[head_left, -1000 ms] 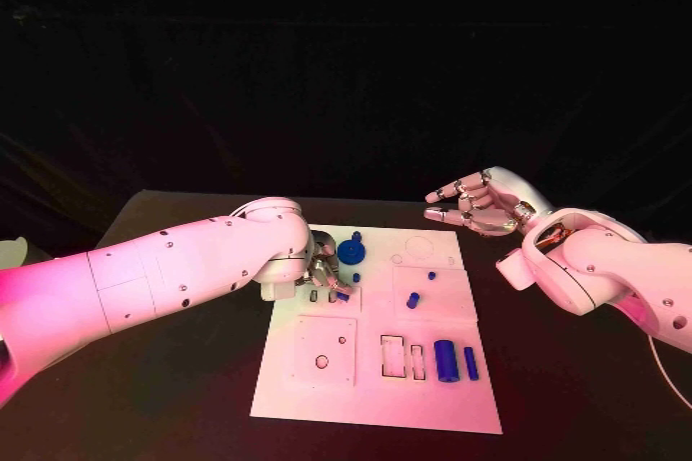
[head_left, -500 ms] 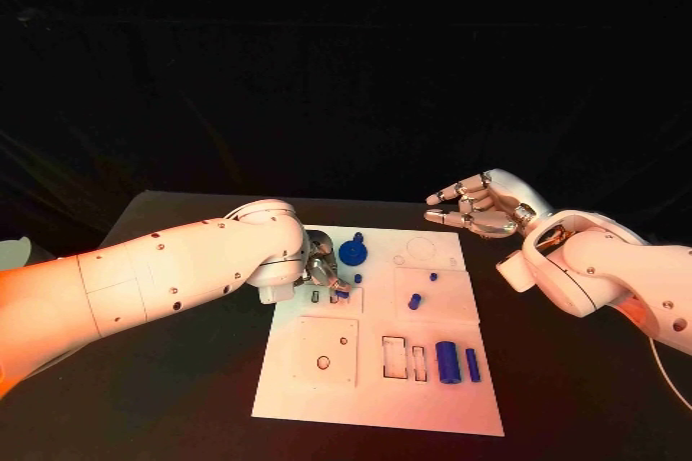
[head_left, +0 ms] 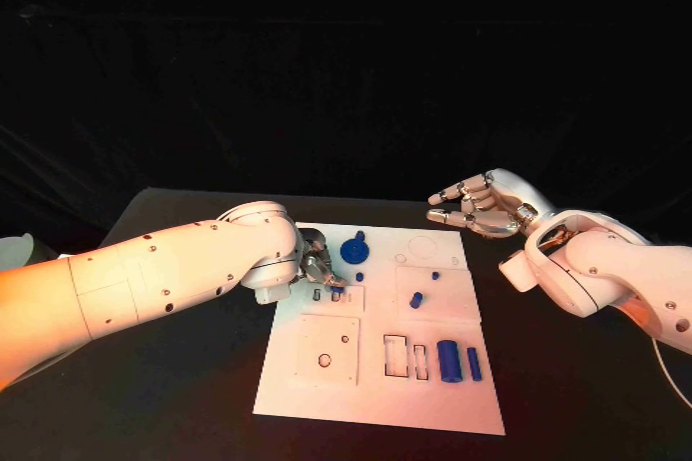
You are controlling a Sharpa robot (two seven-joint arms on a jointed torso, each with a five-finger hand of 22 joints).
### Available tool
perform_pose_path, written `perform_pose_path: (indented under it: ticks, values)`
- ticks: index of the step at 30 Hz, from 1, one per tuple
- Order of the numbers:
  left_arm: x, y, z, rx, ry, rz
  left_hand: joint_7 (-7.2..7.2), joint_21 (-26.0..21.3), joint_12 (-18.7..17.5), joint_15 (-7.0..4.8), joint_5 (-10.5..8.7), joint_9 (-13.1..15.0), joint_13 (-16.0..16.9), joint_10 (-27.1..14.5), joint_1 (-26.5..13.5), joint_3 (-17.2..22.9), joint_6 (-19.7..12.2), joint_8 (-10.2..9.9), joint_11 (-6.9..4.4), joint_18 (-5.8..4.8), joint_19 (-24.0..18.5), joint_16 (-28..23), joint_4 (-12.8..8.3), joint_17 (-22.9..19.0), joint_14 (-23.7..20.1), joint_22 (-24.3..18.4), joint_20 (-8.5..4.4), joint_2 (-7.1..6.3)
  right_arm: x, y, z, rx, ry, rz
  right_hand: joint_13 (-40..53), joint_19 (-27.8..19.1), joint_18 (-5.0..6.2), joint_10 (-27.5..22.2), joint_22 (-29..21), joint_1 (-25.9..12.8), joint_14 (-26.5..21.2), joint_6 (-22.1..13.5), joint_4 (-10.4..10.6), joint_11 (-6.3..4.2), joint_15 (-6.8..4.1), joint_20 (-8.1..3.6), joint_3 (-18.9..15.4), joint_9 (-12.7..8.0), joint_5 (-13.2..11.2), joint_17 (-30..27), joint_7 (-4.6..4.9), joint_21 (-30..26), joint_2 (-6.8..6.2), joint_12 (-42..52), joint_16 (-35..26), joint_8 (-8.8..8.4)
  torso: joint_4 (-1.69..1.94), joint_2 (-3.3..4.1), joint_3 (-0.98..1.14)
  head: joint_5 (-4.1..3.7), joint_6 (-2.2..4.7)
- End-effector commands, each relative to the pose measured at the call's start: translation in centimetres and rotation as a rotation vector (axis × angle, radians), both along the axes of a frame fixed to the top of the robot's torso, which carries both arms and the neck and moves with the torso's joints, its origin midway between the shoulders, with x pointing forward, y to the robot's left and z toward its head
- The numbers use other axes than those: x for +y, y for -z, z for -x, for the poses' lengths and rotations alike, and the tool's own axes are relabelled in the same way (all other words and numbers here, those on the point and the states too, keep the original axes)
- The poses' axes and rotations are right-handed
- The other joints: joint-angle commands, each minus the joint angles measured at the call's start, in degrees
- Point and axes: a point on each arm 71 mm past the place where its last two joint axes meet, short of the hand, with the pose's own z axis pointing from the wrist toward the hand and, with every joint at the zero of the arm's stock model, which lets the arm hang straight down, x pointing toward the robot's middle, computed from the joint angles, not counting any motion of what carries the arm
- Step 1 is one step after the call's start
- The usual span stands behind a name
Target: Assemble the parts on the task board
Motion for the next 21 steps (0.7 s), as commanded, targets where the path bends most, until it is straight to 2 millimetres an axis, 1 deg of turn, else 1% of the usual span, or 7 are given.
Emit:
perform_pose_path:
  ticks: [1,3,10,21]
  values:
    - [0.31,0.36,0.07,0.019,0.007,-0.058,-0.37,-0.20,-0.14,0.25,0.23,0.09,-0.12,0.24,-0.58,10.10,0.74,0.17,0.00,-0.51,4.00,0.18,-9.86,15.07,6.05,10.23,0.01,-0.21,0.13,0.05,0.03,-0.002,-0.010,0.009,-0.07,-0.08,-0.31,-0.46,-0.06,0.03,4.55,0.17,-0.09,-0.12,-0.26,-0.43,-0.26,0.09,0.25,9.16,0.13,-0.37,0.47,-0.20,-0.19,0.21,-0.05,0.02,-0.07,0.02,-0.03]
    - [0.35,0.51,0.10,0.026,0.014,-0.068,-0.36,-0.19,-0.16,0.25,0.24,0.10,-0.14,0.25,-0.62,10.21,0.76,0.14,0.00,-0.51,4.00,0.18,-9.99,15.07,6.05,10.24,0.01,-0.28,0.17,0.05,0.03,-0.004,-0.010,0.008,-0.35,-0.18,-0.27,-0.63,-0.27,0.02,4.49,0.14,-0.08,-0.11,-0.26,-0.43,-0.33,0.09,0.42,8.92,0.13,-0.48,0.49,-0.55,-0.33,0.19,-0.11,0.03,-0.07,0.07,-0.07]
    - [0.30,0.86,0.29,0.049,0.041,-0.094,-0.35,-0.22,-0.19,0.26,0.24,0.11,-0.15,0.27,-0.69,10.41,0.80,0.09,0.00,-0.50,4.00,0.18,-10.26,15.07,6.05,10.22,0.00,-0.42,0.24,0.06,0.02,-0.006,-0.011,0.007,-0.78,-0.30,-0.22,-0.92,-0.52,0.03,4.44,0.08,-0.09,-0.10,-0.25,-0.43,-0.41,0.08,0.58,8.69,0.15,-0.62,0.48,-1.12,-0.48,0.16,-0.08,0.05,-0.05,0.19,-0.23]
    - [0.43,1.04,0.45,0.060,0.065,-0.123,-0.33,-0.22,-0.16,0.29,0.23,0.10,-0.09,0.35,-0.81,10.65,0.91,0.01,0.02,-0.51,4.00,0.18,-10.63,15.07,6.05,10.24,0.00,-0.61,0.28,0.08,0.03,-0.004,-0.013,0.007,-0.78,-0.30,-0.22,-0.92,-0.52,0.03,4.44,0.08,-0.09,-0.10,-0.25,-0.43,-0.41,0.08,0.58,8.69,0.15,-0.62,0.48,-1.12,-0.48,0.16,-0.08,0.05,-0.03,0.15,-0.39]
